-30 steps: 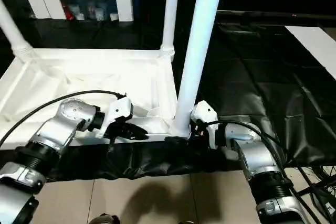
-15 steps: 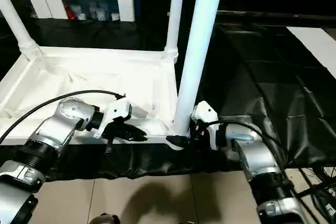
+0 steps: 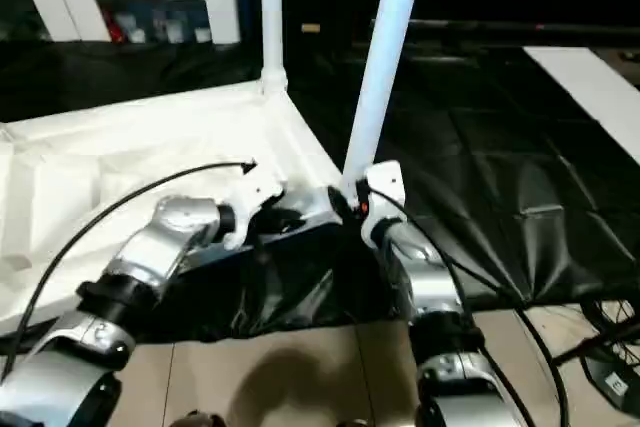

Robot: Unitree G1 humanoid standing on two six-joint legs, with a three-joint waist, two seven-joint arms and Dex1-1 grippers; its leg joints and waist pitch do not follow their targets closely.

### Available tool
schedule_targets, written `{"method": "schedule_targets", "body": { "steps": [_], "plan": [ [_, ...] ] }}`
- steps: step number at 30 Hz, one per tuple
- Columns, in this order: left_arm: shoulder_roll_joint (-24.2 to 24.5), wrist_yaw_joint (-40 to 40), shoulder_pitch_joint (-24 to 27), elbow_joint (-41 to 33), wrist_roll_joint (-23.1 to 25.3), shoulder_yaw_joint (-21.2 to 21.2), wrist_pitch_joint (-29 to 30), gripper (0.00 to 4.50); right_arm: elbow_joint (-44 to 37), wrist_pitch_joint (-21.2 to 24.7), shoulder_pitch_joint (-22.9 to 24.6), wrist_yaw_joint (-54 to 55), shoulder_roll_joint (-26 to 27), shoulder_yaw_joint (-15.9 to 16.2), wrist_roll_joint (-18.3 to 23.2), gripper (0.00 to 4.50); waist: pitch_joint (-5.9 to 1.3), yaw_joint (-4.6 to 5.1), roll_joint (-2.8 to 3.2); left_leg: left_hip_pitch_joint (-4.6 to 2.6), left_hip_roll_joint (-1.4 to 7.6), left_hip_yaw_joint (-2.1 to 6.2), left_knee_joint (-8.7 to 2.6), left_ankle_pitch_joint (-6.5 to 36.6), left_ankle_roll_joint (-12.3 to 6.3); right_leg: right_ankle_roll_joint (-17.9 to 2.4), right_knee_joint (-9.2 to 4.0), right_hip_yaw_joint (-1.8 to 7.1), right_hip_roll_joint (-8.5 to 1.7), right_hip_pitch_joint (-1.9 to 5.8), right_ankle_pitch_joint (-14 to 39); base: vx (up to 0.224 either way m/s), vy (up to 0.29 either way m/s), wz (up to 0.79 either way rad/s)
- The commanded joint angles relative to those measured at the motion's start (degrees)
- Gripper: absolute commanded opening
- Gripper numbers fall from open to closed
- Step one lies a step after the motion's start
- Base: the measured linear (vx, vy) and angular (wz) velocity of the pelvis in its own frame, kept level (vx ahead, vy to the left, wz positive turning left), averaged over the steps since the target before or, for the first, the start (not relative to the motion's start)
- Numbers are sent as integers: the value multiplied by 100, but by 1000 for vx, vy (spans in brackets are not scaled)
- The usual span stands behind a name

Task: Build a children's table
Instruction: Rotate leg to tighten

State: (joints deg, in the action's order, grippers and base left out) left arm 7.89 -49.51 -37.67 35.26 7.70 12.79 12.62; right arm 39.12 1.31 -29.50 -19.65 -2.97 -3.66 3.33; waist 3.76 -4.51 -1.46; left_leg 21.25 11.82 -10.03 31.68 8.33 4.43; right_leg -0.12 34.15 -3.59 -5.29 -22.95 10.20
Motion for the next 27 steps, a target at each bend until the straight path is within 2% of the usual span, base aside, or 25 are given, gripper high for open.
{"method": "schedule_targets", "body": {
  "steps": [1,3,5,6,8,10,12,16,17,21,22,26,27],
  "plan": [
    [-456,-38,-78,-279,-182,260,-170,0,111,26,-32,-474,508,503,76,339,-399,-15,19,-60,96,-17,-322,1434,-137,-1164,-389,221,-248,253,884,0,0,0],
    [-374,-194,-21,-327,-191,301,-232,0,48,60,11,-634,473,460,172,346,-419,-30,19,-45,96,-20,-306,1226,-237,-1252,-344,213,-239,284,542,0,0,0],
    [-194,-501,61,-416,-232,383,-333,0,-112,87,114,-924,328,518,201,376,-434,-28,5,-53,99,-24,-303,1223,-251,-1278,-343,207,-244,295,572,0,0,0],
    [-89,-667,96,-467,-259,434,-378,0,-203,86,170,-1094,225,591,197,384,-431,-31,8,-35,99,-20,-305,1249,-276,-1255,-347,205,-249,310,628,0,0,0],
    [35,-820,118,-489,-280,449,-445,0,-399,161,268,-1395,50,711,226,387,-424,-22,13,-48,103,-17,-308,1272,-278,-1239,-357,204,-239,304,668,0,0,0],
    [141,-1026,141,-515,-317,453,-492,0,-564,155,363,-1758,-135,815,227,420,-415,-23,17,-49,105,-22,-308,1297,-275,-1268,-356,209,-236,300,670,0,0,0],
    [200,-1119,142,-509,-315,456,-518,0,-630,155,405,-1967,-245,850,236,420,-404,-43,24,-66,111,-26,-308,1380,-259,-1282,-368,213,-240,282,773,0,0,0],
    [499,-1593,60,-418,-320,479,-685,0,-875,72,548,-3111,-987,1093,224,420,-381,-84,26,-93,121,-33,-307,1553,-259,-1258,-392,222,-234,261,921,0,0,0],
    [517,-1628,48,-402,-323,479,-692,0,-888,70,552,-3201,-1041,1107,225,420,-386,-85,25,-70,122,-21,-310,1522,-271,-1281,-372,215,-237,280,873,0,0,0],
    [733,-2113,-16,-345,-418,502,-818,0,-1036,52,575,-3972,-1504,1223,220,420,-408,-103,18,-55,126,-22,-290,1408,-317,-1334,-349,203,-242,300,771,0,0,0],
    [773,-2189,-25,-332,-425,507,-844,0,-1026,47,558,-4072,-1561,1236,205,406,-411,-102,-12,-54,126,-27,-283,1379,-330,-1354,-346,199,-241,301,756,0,0,0],
    [896,-2409,-59,-283,-470,515,-874,0,-1107,113,531,-4427,-1723,1288,310,383,-414,-121,-5,-60,133,-34,-269,1315,-366,-1396,-334,200,-248,289,804,0,0,0],
    [947,-2481,-78,-250,-486,520,-891,0,-1147,139,515,-4566,-1771,1314,377,361,-412,-132,-9,-58,134,-33,-268,1325,-370,-1403,-333,197,-251,293,831,0,0,0]
  ]
}}
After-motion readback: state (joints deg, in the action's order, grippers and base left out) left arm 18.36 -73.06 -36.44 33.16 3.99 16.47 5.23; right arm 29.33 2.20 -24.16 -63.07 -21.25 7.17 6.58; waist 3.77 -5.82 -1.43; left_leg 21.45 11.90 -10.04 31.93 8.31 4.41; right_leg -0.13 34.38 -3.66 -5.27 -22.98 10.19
